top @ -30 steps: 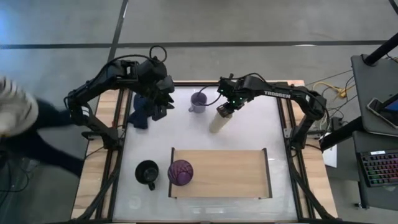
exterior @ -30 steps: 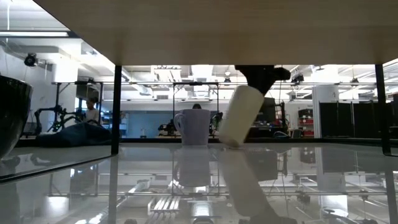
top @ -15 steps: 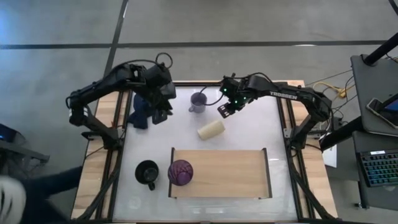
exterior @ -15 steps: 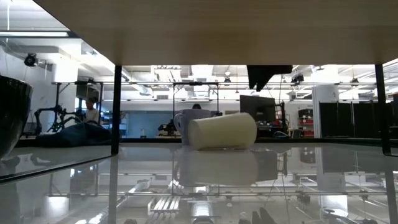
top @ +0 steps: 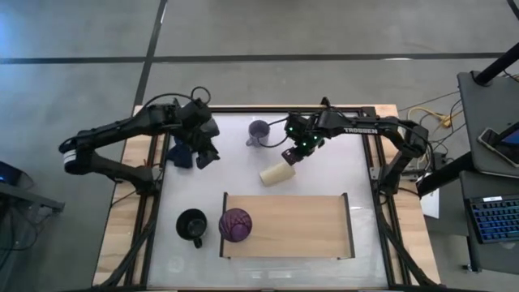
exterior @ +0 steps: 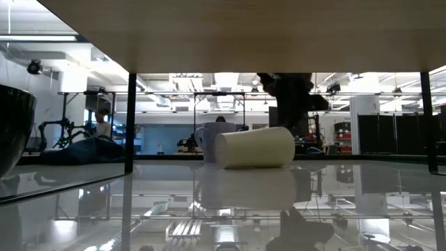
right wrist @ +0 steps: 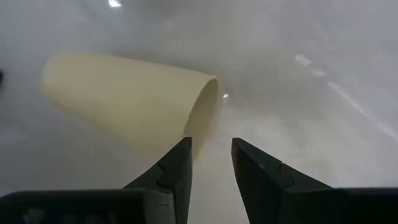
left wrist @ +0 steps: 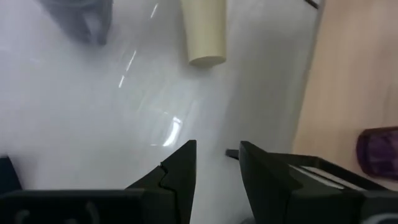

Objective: Stack small to large cups/mugs on shelf
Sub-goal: Put the yellow cup on the shelf

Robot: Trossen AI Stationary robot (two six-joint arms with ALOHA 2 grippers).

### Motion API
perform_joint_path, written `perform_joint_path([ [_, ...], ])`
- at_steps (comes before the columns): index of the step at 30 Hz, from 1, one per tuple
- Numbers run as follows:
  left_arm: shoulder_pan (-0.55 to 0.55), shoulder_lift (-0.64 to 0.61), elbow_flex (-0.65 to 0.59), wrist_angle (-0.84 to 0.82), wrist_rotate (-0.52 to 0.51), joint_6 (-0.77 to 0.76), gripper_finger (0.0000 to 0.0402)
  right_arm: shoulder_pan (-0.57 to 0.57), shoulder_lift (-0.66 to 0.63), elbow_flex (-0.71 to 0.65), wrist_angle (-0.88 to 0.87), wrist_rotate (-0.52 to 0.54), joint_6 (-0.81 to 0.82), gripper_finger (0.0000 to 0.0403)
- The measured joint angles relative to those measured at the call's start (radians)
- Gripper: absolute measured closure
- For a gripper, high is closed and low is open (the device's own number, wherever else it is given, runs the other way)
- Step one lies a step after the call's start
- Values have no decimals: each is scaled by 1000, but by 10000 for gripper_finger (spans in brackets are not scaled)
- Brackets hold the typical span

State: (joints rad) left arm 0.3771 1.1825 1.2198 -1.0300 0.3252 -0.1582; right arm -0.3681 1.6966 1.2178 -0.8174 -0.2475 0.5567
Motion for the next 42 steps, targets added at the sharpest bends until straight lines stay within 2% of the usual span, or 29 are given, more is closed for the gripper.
perform_joint_path([
  [3, 7, -41, -81, 50, 39, -45, 295, -13, 0, -50, 100, -113, 9, 296],
  [6, 6, -65, -146, 90, 60, -79, 295, -12, 0, -81, 177, -173, 37, 296],
  [10, 7, -79, -209, 138, 86, -104, 295, -12, 0, -96, 181, -199, 39, 296],
  [16, 7, -58, -291, 241, 219, -149, 295, -12, -6, -100, 178, -218, 45, 296],
  [21, 6, -18, -360, 338, 267, -200, 295, -10, -8, -94, 191, -259, 52, 296],
  [34, 6, 42, -371, 391, 267, -200, 295, 14, -8, -155, 205, -308, 48, 296],
  [42, 5, 63, -387, 389, 279, -216, 295, 17, -8, -177, 351, -332, 88, 296],
])
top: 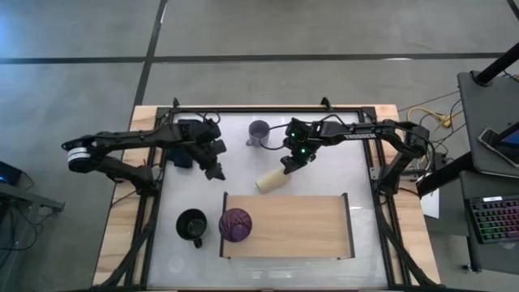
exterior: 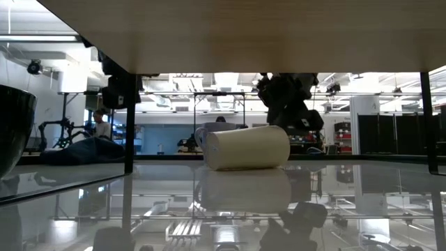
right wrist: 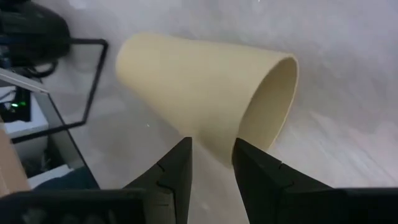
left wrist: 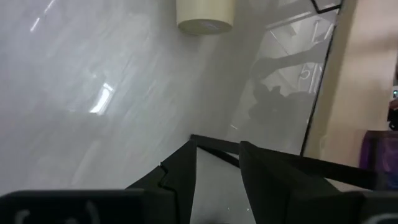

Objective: Stack small to large cups/mugs on shelf
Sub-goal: Put the yellow cup on the shelf

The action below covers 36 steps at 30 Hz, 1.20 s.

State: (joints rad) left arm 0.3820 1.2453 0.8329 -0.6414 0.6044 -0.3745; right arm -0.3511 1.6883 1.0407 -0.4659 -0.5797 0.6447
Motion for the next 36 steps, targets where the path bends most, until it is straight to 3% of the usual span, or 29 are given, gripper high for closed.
perform_joint_path([
  [8, -1, 38, -39, 8, -8, -12, 295, 6, 0, -17, 40, 1, 10, 296],
  [18, -1, 89, -42, 92, -10, -13, 295, 20, 0, -64, 225, 14, 94, 297],
  [28, -1, 115, -42, 124, -10, -13, 295, 24, 0, -70, 267, 36, 118, 359],
  [36, -1, 115, -49, 163, -10, -13, 295, 41, 0, -73, 308, 84, 145, 359],
])
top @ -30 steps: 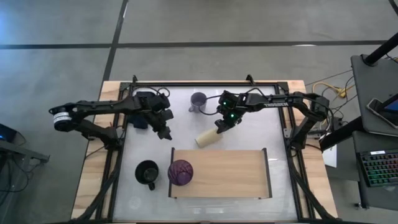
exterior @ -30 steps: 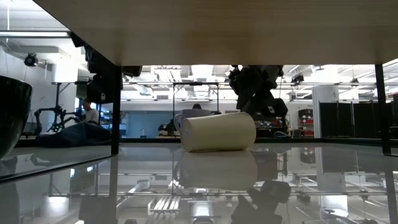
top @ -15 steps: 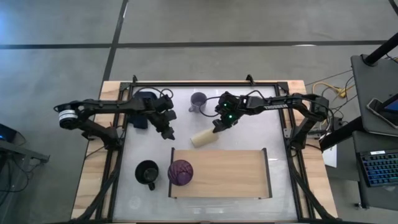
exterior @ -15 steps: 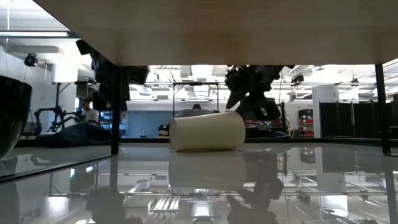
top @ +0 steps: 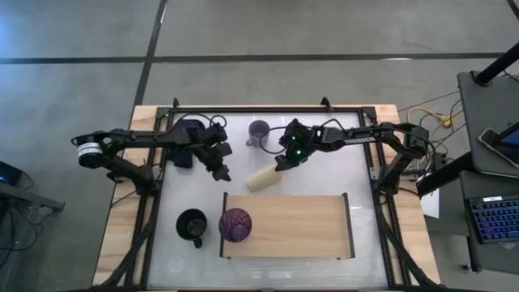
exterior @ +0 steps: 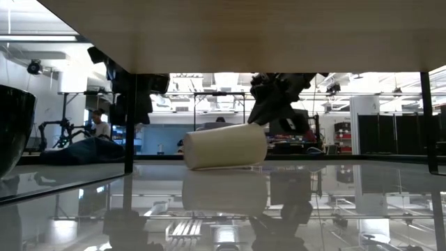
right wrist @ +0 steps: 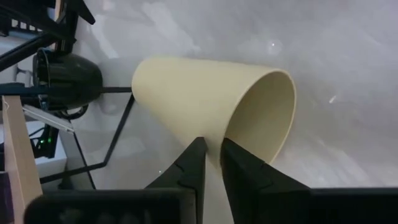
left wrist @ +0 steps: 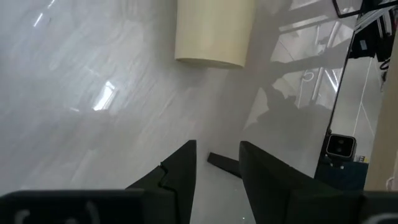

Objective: Stack small to large cups/mugs on shelf
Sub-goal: Put the yellow cup on the shelf

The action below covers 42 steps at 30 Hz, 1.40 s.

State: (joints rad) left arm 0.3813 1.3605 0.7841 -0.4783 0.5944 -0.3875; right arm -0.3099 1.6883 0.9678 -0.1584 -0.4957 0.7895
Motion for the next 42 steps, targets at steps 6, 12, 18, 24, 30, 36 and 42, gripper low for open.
perform_joint_path([
  [6, 0, 0, -3, -1, 0, 0, 295, 0, 0, -1, 13, 18, -14, 388],
  [12, 0, -5, -1, -1, 0, -1, 295, 0, -8, 23, 6, -32, -30, 393],
  [18, 0, -22, 1, 1, -1, -15, 295, 18, -95, 110, -176, 53, -150, 395],
  [24, 0, -60, 1, 0, -6, -17, 295, 77, -195, 276, -514, 284, -389, 395],
  [30, 0, -92, 1, 0, -29, -27, 295, 163, -254, 436, -666, 398, -431, 395],
  [36, 0, -114, 0, -4, -30, -53, 295, 311, -262, 628, -854, 506, -450, 395],
  [42, 0, -127, 3, -3, -35, -90, 295, 476, -246, 769, -921, 549, -387, 395],
])
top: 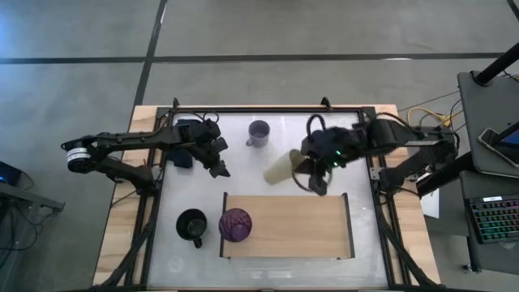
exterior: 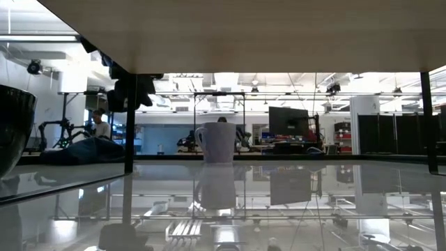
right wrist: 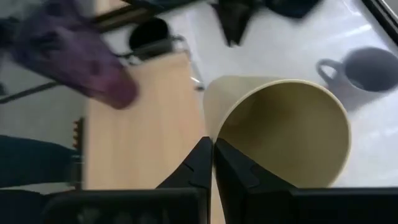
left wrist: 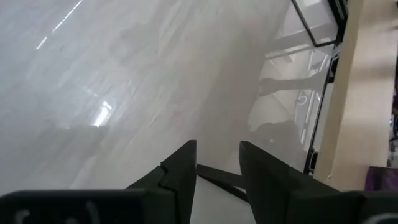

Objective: Stack small to large cups/mugs on shelf
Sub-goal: Put the yellow cup on the shelf

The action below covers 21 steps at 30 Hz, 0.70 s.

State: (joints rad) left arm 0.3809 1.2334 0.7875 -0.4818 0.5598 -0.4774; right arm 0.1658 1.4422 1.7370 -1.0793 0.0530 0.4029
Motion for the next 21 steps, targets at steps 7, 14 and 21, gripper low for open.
perform_joint_path([
  [7, 0, -71, 116, -36, -4, -40, 295, 176, 8, 60, -51, 43, 101, 394],
  [14, -12, -186, 399, -225, -214, -14, 295, 250, 45, 59, -58, 106, 109, 394],
  [21, -113, -199, 614, -269, -264, -66, 295, 249, 101, 59, -8, 31, 6, 394],
])
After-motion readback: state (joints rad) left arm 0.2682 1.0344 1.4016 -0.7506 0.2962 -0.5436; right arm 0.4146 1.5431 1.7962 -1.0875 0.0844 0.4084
